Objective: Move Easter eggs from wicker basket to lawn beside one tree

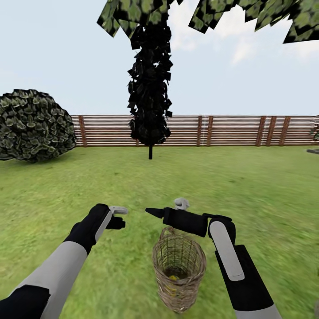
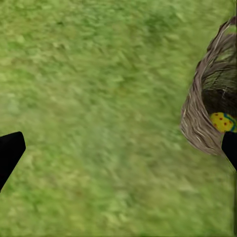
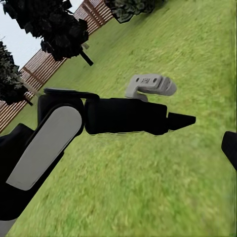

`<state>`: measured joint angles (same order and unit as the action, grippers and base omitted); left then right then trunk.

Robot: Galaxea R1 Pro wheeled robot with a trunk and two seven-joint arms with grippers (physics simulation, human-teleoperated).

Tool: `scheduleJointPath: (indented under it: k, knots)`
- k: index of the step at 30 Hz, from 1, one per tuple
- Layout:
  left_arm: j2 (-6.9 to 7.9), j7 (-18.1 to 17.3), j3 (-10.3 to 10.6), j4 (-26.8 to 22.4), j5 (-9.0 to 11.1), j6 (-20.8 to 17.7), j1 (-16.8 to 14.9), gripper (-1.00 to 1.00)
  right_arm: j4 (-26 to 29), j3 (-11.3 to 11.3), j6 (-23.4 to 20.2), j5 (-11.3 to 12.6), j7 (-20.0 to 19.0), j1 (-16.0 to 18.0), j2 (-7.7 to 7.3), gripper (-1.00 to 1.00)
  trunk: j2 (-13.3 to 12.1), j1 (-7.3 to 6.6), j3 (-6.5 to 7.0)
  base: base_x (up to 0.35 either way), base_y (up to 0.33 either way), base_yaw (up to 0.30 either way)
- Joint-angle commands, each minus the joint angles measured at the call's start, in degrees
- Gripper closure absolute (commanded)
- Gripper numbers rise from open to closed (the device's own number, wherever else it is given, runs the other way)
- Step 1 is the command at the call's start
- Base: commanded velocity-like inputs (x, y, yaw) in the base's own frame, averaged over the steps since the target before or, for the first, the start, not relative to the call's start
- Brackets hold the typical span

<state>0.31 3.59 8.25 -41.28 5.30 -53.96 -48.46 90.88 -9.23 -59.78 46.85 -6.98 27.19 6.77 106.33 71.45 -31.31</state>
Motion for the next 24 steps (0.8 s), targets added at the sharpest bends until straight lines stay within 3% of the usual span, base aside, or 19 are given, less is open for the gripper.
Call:
scheduleJointPath:
  k: [1,13,24]
  knots:
    - [0.04,0.4,0.1,-0.1,0.5,-0.2,0.0,-1.0,0.0,0.0,-0.2,-0.6,-0.6,0.1,0.04,-1.0,-0.4,-0.2,0.07,0.27,0.0,-0.242]
    - [0.04,0.2,0.2,-0.1,0.2,-0.3,0.1,-1.0,0.0,0.1,-0.2,-0.7,-0.6,0.1,0.07,-1.0,-5.2,-2.84,1.64,0.063,0.0,-0.247]
    - [0.04,0.3,0.5,-0.9,0.3,-0.3,0.3,-1.0,0.0,0.1,-0.2,-0.7,-0.6,0.1,0.08,-1.0,-5.2,-2.84,1.12,-0.024,0.008,-0.249]
